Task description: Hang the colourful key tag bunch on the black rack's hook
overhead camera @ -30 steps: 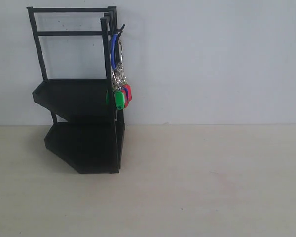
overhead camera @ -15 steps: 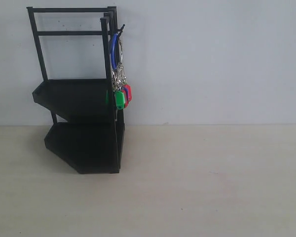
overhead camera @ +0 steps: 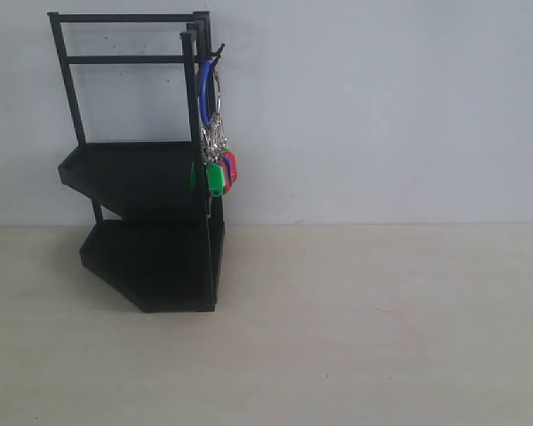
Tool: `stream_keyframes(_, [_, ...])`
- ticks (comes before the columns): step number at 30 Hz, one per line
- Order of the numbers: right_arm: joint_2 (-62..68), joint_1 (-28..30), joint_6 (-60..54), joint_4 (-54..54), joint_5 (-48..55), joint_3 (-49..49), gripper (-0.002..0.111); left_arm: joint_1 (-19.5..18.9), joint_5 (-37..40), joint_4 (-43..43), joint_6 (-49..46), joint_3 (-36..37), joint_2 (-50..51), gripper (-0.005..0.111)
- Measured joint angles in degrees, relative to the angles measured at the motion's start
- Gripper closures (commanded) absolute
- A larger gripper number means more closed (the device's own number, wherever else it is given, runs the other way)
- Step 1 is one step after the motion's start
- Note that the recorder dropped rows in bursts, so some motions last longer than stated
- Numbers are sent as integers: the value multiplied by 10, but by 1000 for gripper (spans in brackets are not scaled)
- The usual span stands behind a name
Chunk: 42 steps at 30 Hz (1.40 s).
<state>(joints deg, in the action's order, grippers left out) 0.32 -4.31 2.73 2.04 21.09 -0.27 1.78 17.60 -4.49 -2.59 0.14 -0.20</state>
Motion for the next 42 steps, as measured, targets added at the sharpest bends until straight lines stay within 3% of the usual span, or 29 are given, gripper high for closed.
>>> stream_keyframes(4, [0,22,3,0,0,1,108,0,0,0,0,0,0,102])
stream_keyframes(42, [0,22,5,2,0,3,108,0,0,0,0,0,0,102])
